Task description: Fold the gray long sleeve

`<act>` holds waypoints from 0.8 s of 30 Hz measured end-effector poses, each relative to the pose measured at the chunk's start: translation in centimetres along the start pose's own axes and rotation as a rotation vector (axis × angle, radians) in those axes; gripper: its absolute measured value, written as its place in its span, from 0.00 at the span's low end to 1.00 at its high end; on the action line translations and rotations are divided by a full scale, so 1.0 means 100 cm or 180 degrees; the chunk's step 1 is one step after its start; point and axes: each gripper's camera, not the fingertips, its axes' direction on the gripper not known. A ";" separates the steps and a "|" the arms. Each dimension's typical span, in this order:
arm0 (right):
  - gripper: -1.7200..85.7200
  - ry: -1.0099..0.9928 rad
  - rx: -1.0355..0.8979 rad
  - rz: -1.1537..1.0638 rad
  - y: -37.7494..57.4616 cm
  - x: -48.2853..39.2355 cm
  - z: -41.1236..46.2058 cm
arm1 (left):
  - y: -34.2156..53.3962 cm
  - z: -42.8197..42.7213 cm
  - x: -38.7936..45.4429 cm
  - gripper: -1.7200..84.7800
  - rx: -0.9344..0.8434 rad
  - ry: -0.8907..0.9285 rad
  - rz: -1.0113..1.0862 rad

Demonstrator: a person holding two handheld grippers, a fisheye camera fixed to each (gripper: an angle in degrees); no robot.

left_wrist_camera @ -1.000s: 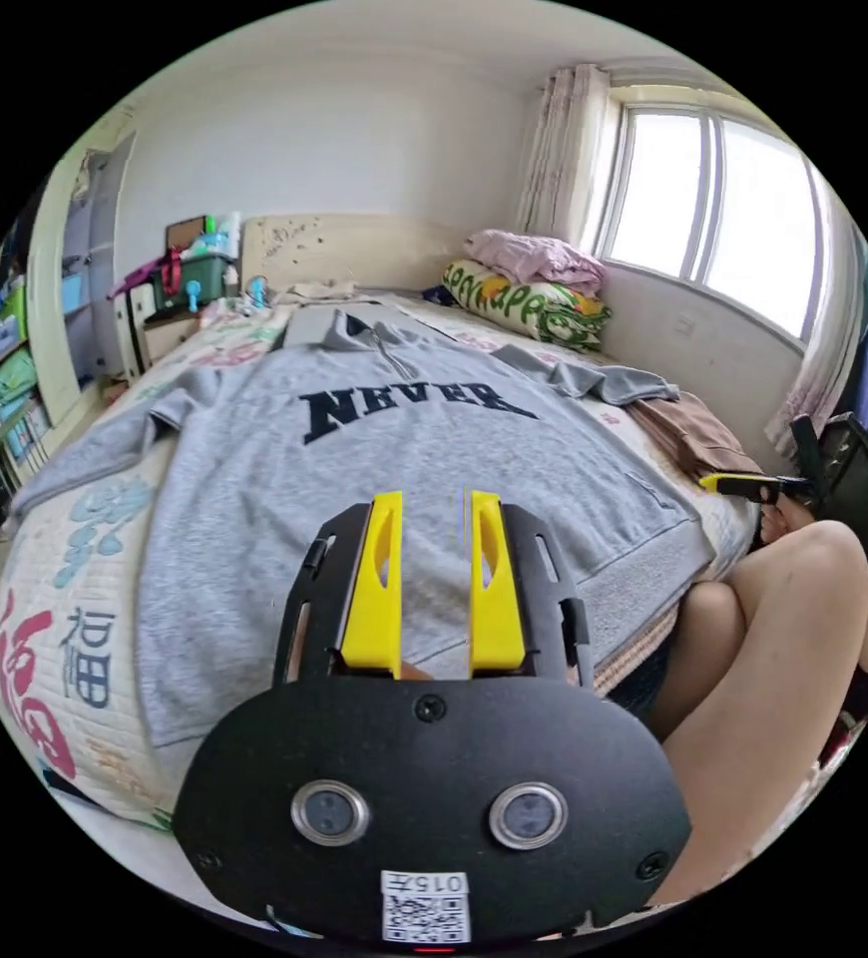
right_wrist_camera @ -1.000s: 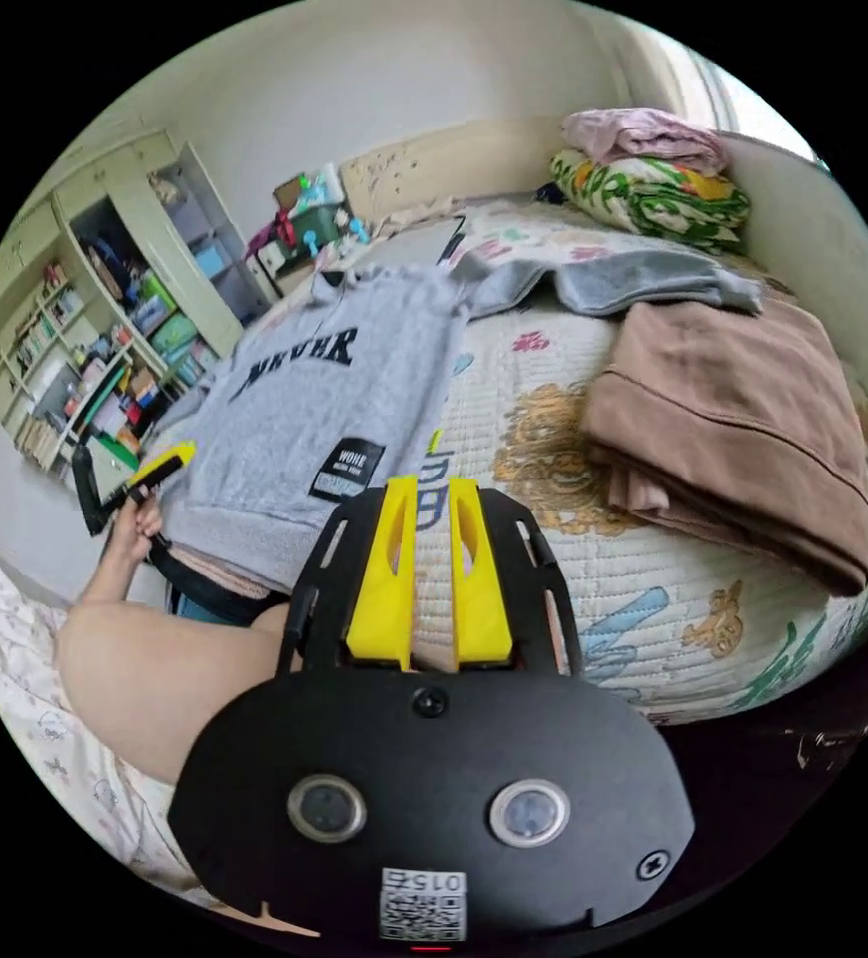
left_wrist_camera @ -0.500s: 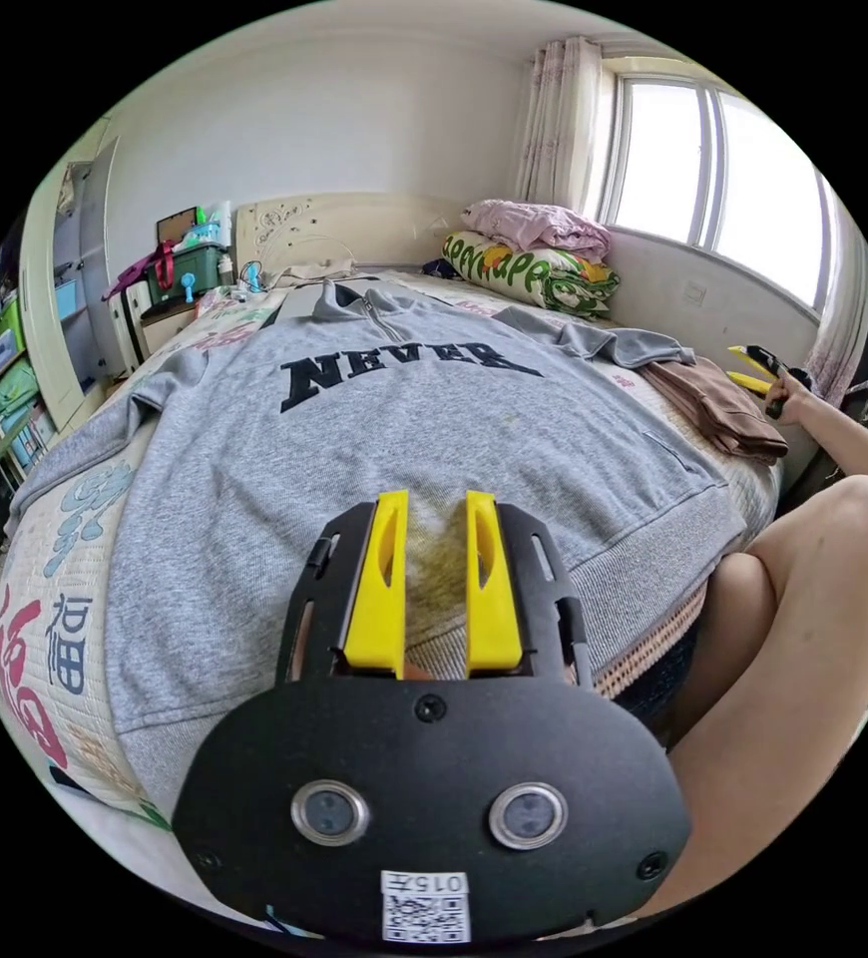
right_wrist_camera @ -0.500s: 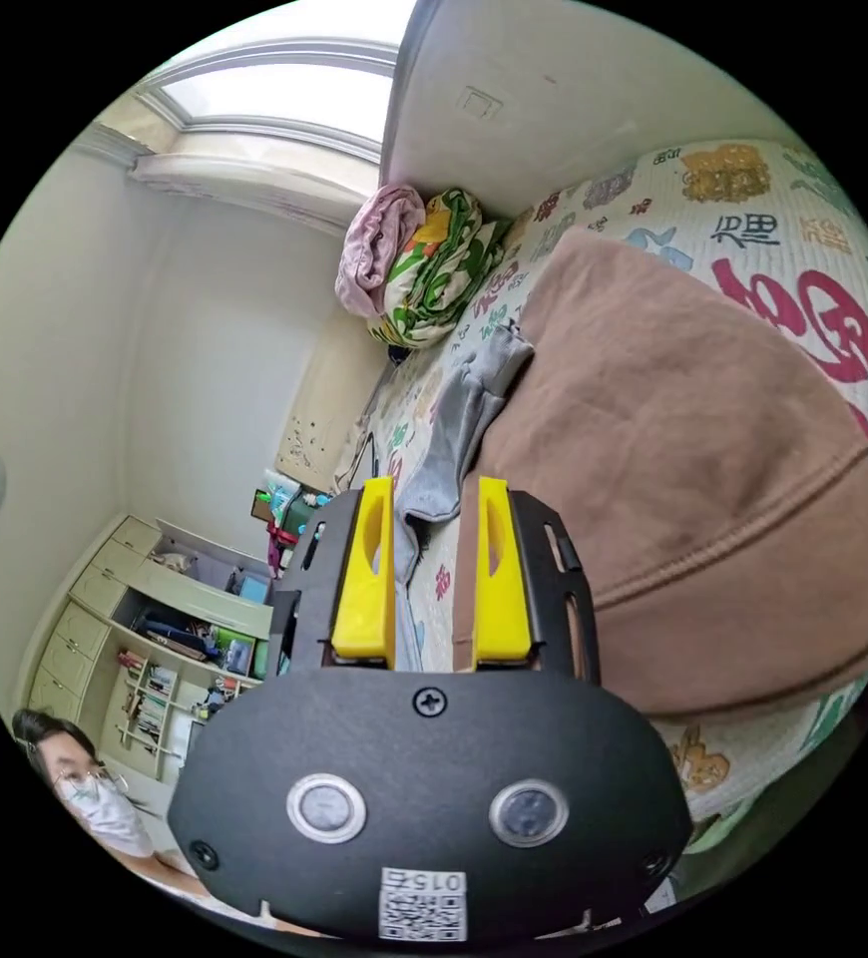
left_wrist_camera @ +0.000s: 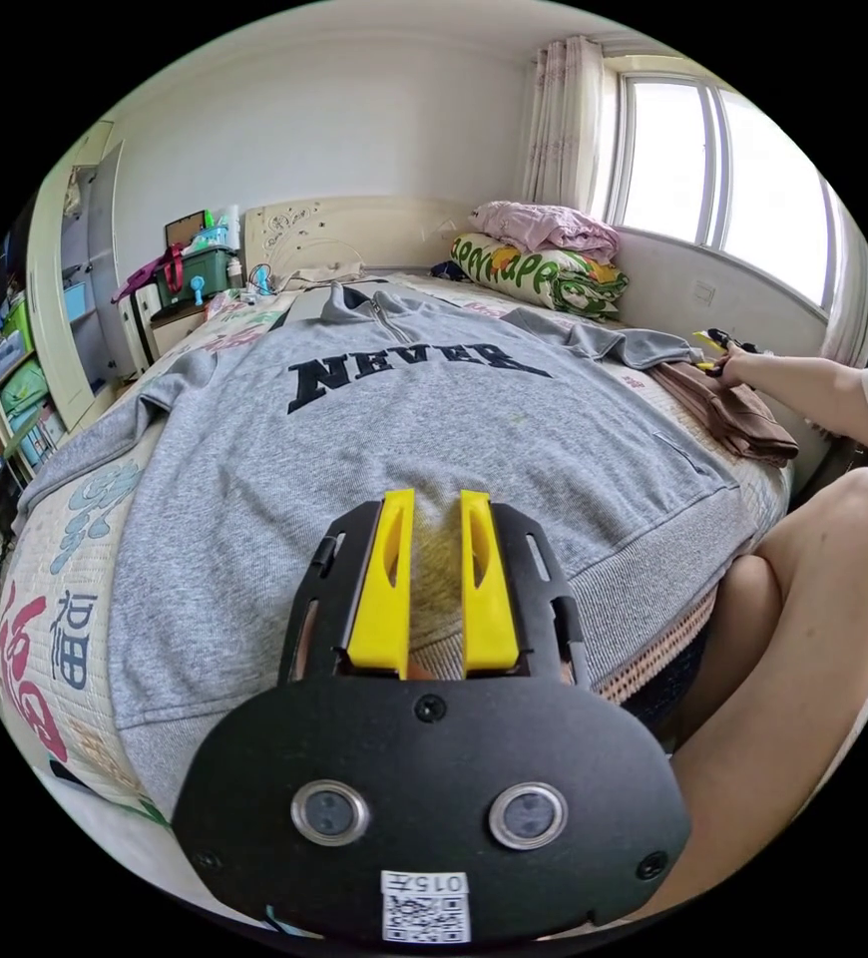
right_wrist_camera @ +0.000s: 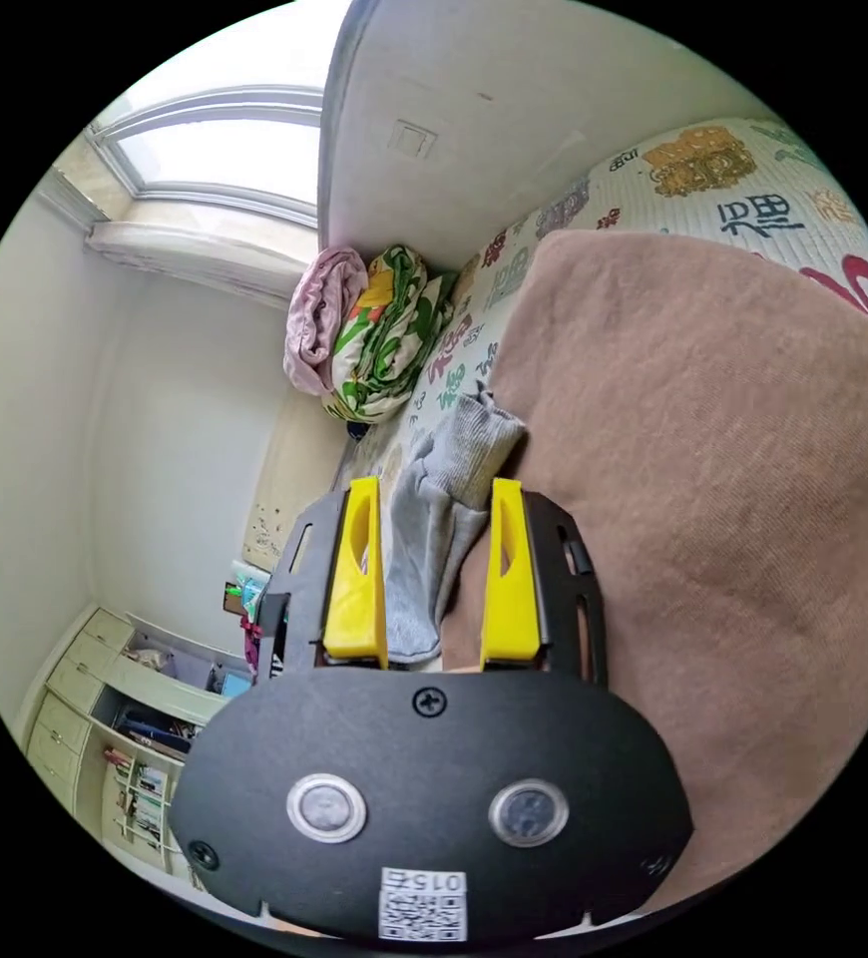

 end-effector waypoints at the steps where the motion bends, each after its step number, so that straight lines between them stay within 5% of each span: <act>1: 0.16 0.0060 -0.0060 0.0057 0.001 0.007 0.006 | -0.003 -0.002 0.000 0.11 0.0001 0.0000 -0.0001; 5: 0.07 0.0346 0.0043 0.0094 0.006 0.015 -0.002 | -0.014 -0.010 -0.002 0.11 0.0006 0.0028 -0.0017; 11: 0.04 -0.0190 -0.0107 -0.0853 0.084 -0.029 -0.004 | -0.036 -0.027 -0.011 0.11 0.0018 0.0079 -0.0044; 18: 0.03 -0.1151 -0.0987 -0.2160 0.324 -0.096 -0.002 | -0.070 -0.055 -0.038 0.11 0.0028 0.0233 -0.0107; 24: 0.03 -0.1198 -0.2105 -0.2707 0.593 -0.037 0.015 | -0.104 -0.085 -0.086 0.12 0.0050 0.0630 -0.0323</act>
